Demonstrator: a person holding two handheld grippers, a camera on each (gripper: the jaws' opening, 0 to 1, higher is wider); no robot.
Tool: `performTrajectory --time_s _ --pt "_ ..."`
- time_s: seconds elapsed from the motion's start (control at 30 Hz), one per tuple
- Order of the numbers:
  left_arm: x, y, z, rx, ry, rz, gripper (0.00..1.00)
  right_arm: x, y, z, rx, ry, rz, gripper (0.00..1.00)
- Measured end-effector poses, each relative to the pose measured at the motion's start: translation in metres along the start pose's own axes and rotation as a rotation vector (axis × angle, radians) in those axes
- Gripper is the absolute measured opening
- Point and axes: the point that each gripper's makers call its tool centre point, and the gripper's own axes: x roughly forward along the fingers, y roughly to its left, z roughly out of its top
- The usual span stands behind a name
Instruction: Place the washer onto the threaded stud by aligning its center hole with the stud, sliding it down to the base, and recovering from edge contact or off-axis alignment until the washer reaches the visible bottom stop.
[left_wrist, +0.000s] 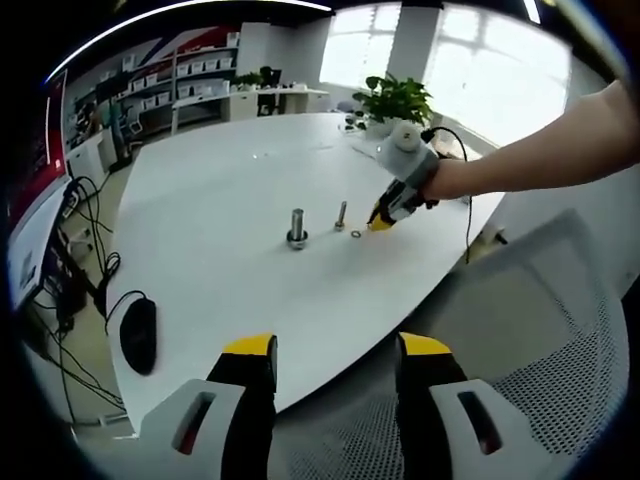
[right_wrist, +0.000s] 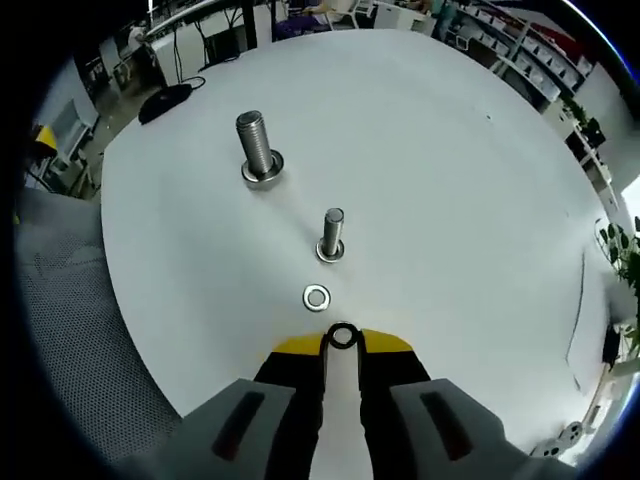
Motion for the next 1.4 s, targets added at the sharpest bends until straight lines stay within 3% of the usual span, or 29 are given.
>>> performTrajectory --time_s 0.6,1.4 --pt "-0.001 -0.001 0.002 0.008 -0.011 -0.004 0.46 -0.031 0.003 0.055 -0.045 -0.125 0.004 0.14" --pt "0.000 -0.001 0.001 0.019 -0.004 0.004 0.46 -0.015 0.007 0.067 -0.076 -0.107 0.014 0.14"
